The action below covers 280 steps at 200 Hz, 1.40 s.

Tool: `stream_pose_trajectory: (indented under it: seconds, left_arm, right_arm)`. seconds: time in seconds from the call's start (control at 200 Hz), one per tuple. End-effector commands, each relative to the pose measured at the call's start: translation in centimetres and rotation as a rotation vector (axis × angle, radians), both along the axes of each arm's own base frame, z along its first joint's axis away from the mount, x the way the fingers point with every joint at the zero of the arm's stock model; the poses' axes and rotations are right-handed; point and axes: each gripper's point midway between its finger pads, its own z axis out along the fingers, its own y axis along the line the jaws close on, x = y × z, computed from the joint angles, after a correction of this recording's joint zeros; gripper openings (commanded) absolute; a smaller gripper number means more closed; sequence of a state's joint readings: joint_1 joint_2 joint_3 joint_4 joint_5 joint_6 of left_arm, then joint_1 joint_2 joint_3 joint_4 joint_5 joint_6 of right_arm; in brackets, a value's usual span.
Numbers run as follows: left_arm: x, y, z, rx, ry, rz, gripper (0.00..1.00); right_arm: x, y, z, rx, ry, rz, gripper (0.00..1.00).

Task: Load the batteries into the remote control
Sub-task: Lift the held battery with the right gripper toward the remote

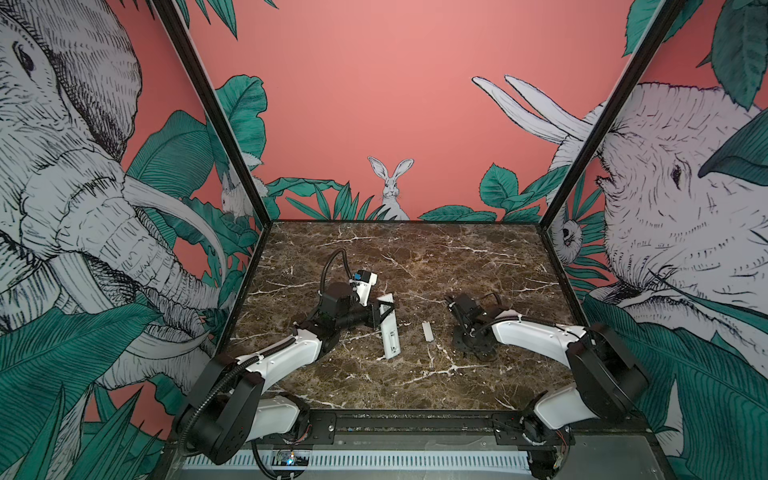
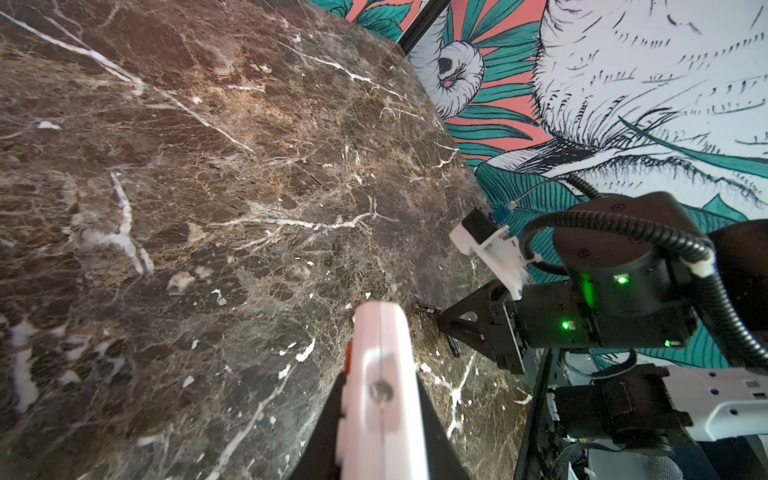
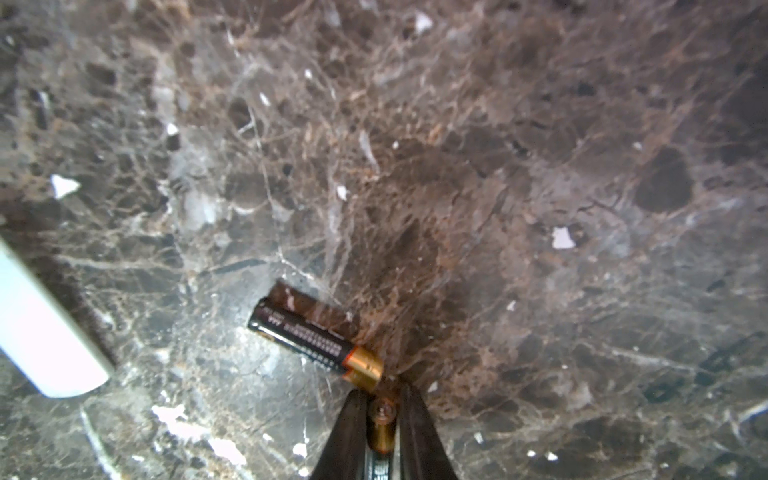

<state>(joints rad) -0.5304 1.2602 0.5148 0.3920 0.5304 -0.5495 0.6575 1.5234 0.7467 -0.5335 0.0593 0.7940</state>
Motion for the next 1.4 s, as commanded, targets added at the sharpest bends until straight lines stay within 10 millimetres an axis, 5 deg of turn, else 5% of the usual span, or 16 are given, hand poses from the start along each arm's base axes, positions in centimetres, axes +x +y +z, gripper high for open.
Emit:
stream_pose_trajectory:
  seconds: [0.0,0.3,1.07,1.395]
  left_arm:
    - [0.0,-0.1,0.9,-0.014,-0.034,-0.003,0.0]
    - [0.3,-0.3,1.1,-0.028,-0.028,0.002,0.0]
    - [1.8,-1.1,2.2,-0.062,0.003,0.028,0.0]
    - [3.0,-1.5,3.0,-0.122,0.022,0.068,0.0]
  right_arm:
    - [-5.6,-1.9,-3.9,-0.056,0.245,0.02,0.16]
    - [-5.5,-1.8,-3.5,-0.058,0.239,0.042,0.09]
    - [-2.6,1.6,2.9,0.137,-0.095,0.138,0.0]
    - [0.4,5.8,9.3,0.346,-0.37,0.267,0.0]
